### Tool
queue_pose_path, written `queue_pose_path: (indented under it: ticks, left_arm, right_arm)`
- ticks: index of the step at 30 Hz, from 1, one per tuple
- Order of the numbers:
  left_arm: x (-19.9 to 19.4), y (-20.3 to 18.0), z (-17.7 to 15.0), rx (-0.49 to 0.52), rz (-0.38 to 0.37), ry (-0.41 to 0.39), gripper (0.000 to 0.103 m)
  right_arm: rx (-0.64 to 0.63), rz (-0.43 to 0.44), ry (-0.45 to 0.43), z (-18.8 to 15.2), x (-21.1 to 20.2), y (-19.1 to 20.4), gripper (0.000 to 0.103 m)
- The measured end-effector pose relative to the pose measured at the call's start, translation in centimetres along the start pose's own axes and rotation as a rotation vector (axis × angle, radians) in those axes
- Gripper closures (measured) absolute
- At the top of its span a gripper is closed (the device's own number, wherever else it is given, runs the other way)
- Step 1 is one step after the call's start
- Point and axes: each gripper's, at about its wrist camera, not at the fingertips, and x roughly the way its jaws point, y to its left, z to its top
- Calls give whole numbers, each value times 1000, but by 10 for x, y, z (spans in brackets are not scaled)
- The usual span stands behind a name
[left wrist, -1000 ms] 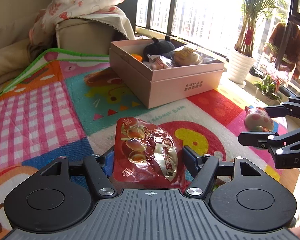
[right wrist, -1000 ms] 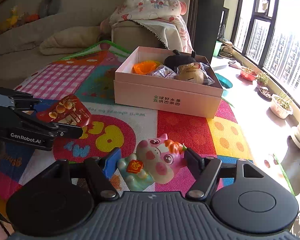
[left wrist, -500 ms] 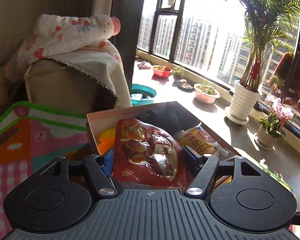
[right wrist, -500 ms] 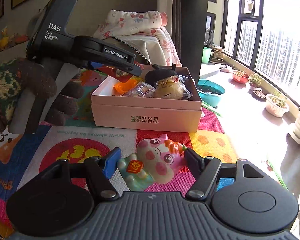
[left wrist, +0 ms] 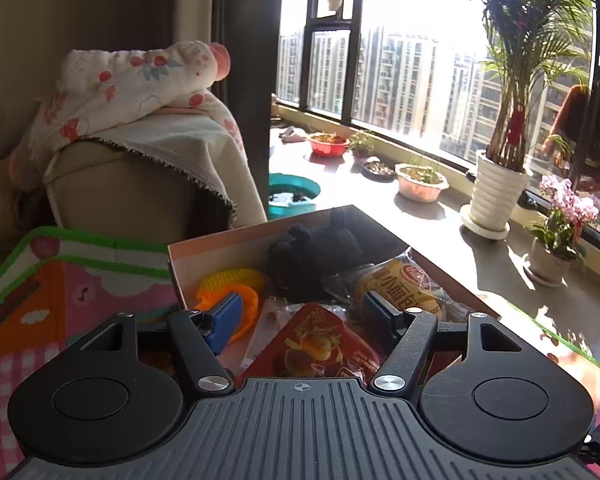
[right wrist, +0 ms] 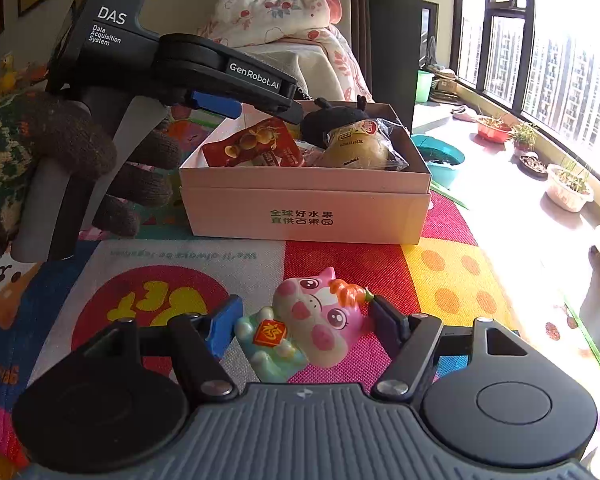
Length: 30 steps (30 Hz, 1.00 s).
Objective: Organize objects
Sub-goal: 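Open the left tool to drop the red packet into the pink box, then lower the pink pig figure into the box and open the right tool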
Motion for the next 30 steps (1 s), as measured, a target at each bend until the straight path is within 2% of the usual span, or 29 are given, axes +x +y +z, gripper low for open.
queue_pose_path:
  ticks: [3,5,7,10,13,17,20,22,23,26,29,30]
  left_arm:
    - [-12,8,2,-30,7,-82,31]
    - [-33,21,1,-86,0,-153,31]
    - [-51,36,-3,-122,0,-183,31]
    - [-70,54,-16,-154,11,-152,32]
    - [-82,63,-35,-178,8,-89,32]
    - [-92,69,-66,-246,-17,-13,32]
    - [-97,68,-85,-284,-51,32,33]
    - [-101,68,-95,-285,-48,51,34]
    - [-103,69,-98,-284,-42,58,36]
    - [-109,74,-104,-287,-22,74,36]
    - [-107,79,-101,-308,-16,76,36]
    - [-105,79,-97,-315,-18,73,37]
  right_arm:
    - [-3,-16,4,1,1,0,33]
    - [-8,-29,9,3,2,0,34]
    - [-26,-39,7,7,3,-1,34]
    - [-45,-37,4,21,5,-2,34]
    - [-62,-17,-29,55,10,-3,34]
    - [-85,16,-94,126,31,3,34]
    - [-84,32,-109,173,62,12,33]
    - [-60,71,-84,193,83,12,25]
    - [-33,61,-63,202,95,11,22]
    - [-16,31,-66,206,97,6,22]
    - [-43,-4,-105,190,77,-3,21]
    - [-58,-13,-120,180,66,-8,17]
